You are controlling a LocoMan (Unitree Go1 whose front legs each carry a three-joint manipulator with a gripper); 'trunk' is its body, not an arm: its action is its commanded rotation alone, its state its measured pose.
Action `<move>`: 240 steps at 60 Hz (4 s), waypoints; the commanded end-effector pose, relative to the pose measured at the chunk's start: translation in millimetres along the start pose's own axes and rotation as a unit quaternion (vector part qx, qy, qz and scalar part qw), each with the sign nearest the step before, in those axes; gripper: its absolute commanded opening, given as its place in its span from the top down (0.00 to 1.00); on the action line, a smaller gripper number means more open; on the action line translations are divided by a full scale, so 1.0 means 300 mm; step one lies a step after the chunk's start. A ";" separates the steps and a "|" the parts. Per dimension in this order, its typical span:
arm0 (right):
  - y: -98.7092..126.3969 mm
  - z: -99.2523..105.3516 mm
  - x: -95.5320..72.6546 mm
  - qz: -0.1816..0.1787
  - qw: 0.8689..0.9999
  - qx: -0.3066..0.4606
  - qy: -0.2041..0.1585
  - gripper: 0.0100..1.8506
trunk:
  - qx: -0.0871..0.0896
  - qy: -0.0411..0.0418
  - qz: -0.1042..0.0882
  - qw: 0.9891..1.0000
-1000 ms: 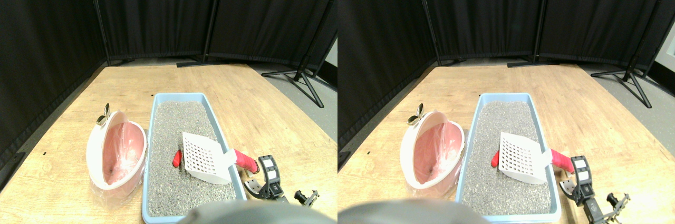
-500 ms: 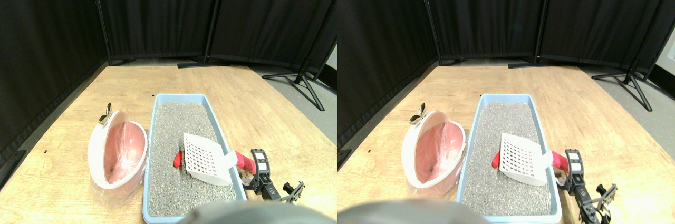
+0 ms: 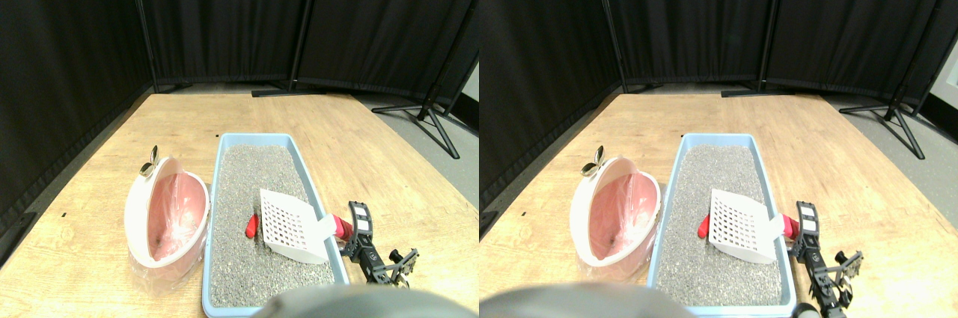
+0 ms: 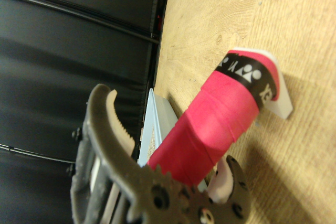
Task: Scoop (unimanual)
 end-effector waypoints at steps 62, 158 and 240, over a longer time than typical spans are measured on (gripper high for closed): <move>0.026 -0.016 0.116 0.057 0.998 0.015 -0.014 0.98 | -0.008 0.002 0.011 1.000; 0.129 0.343 0.174 0.150 0.959 -0.210 -0.115 0.98 | -0.043 0.003 0.071 0.997; 0.163 0.448 0.217 0.154 0.892 -0.416 -0.084 0.98 | -0.052 -0.001 0.097 0.994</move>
